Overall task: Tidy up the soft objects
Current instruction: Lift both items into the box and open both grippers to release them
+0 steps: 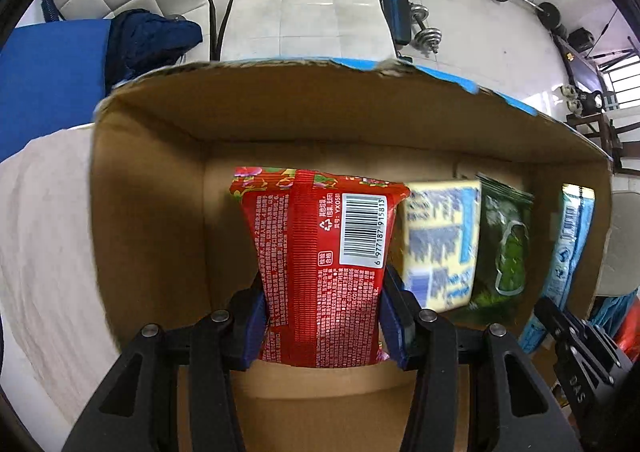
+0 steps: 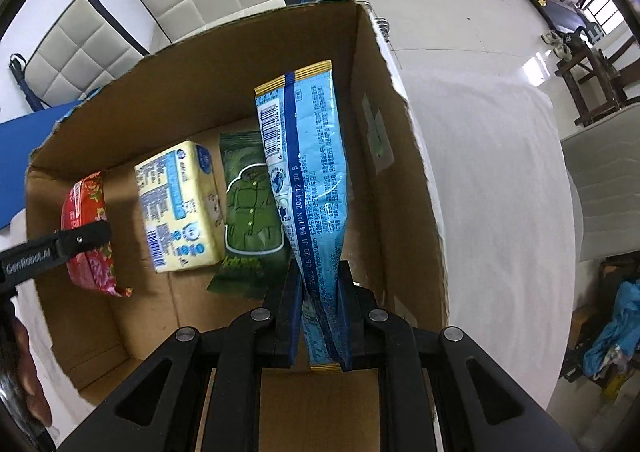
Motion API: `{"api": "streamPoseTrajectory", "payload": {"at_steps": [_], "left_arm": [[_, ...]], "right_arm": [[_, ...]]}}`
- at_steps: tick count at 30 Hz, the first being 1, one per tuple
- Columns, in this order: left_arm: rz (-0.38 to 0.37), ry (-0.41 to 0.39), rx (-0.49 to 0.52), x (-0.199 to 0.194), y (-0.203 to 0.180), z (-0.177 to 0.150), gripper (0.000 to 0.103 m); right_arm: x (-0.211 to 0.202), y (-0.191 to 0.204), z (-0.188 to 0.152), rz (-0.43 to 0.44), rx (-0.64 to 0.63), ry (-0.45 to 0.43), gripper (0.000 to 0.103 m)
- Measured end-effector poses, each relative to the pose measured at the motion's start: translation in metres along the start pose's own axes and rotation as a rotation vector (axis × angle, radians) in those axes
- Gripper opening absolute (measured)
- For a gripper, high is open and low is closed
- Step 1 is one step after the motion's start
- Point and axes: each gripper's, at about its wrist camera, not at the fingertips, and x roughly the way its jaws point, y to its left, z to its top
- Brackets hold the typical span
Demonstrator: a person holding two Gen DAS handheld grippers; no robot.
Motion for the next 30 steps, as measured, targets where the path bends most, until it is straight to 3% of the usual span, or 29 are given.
{"api": "streamPoseTrajectory", "payload": {"at_steps": [10, 16, 19, 21, 30], "left_arm": [[-0.008, 0.073, -0.038, 0.022, 0.005, 0.022, 0.05], [-0.004, 0.044, -0.046, 0.005, 0.011, 0.018, 0.055], [0.002, 0.028, -0.039, -0.004, 0.011, 0.014, 0.055], [0.007, 0.017, -0.032, -0.01, 0.011, 0.008, 0.055], [0.035, -0.073, 0.027, -0.04, -0.005, -0.033, 0.056]], "right_arm": [[0.023, 0.0, 0.018, -0.041, -0.002, 0.027, 0.018], [0.02, 0.009, 0.019, -0.064, -0.036, 0.038, 0.024], [0.013, 0.009, 0.018, -0.062, -0.034, 0.032, 0.037], [0.011, 0.01, 0.018, -0.051, -0.039, 0.026, 0.056], [-0.005, 0.029, -0.009, -0.009, -0.08, 0.015, 0.057]]}}
